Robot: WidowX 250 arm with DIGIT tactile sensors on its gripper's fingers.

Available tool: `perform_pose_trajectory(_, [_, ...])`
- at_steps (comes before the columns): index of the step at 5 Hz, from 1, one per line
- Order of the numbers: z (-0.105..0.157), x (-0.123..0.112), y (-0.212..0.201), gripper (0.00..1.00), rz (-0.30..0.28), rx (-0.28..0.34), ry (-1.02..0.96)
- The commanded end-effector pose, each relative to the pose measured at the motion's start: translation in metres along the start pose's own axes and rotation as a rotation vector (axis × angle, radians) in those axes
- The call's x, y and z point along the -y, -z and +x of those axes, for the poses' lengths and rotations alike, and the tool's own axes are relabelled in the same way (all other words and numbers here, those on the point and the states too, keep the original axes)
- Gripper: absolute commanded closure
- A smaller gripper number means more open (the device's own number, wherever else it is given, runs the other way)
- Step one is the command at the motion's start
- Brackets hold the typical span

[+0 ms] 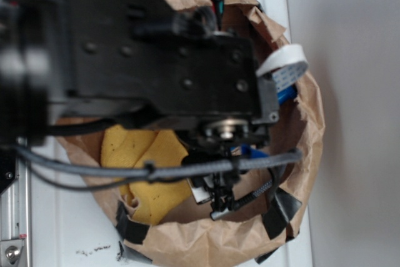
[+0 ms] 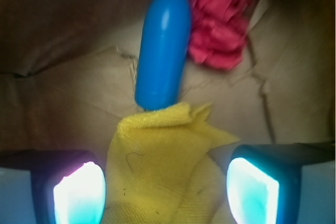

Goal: Grab the yellow cloth.

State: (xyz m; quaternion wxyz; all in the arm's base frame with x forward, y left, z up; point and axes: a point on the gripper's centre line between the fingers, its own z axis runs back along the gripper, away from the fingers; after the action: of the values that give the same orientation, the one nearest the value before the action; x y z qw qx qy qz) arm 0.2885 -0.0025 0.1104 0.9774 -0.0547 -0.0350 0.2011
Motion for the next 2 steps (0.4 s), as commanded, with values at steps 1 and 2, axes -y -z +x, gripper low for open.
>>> perform_pose_trajectory(1, [0.000, 0.018, 0.020, 0.00, 0.030, -0.065, 0.043])
perform_pose_trajectory(2, [0.003, 0.015, 0.031, 0.00, 0.084, -0.094, 0.008])
